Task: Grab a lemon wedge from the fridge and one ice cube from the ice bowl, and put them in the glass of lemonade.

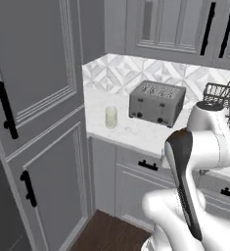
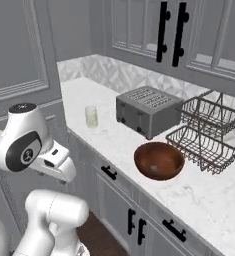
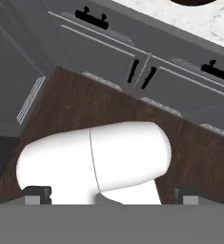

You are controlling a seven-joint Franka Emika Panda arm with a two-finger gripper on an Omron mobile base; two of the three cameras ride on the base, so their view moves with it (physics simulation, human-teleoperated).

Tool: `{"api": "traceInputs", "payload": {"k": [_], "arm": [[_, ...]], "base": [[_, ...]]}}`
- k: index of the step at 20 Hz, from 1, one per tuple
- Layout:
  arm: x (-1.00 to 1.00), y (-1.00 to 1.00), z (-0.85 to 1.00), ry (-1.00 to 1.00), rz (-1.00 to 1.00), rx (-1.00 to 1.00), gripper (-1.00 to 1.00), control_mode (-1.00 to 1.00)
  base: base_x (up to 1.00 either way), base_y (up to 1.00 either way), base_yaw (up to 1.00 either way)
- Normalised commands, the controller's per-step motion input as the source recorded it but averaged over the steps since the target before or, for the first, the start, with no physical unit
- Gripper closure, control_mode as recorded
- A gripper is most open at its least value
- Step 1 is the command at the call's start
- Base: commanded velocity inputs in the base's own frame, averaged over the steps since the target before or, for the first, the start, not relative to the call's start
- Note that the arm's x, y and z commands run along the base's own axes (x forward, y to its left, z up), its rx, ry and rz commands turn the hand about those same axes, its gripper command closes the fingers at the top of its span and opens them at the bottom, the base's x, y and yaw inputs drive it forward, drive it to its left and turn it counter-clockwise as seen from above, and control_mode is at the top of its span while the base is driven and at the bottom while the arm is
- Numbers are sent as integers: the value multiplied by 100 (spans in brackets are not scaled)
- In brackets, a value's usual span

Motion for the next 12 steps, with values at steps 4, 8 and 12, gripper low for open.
{"api": "traceInputs", "payload": {"k": [4, 8, 12], "arm": [[0, 0, 0, 0, 0, 0, -100, 100], [0, 0, 0, 0, 0, 0, -100, 100], [0, 0, 0, 0, 0, 0, -100, 100]], "base": [[56, 0, 91], [26, 3, 74], [0, 37, 83]]}}
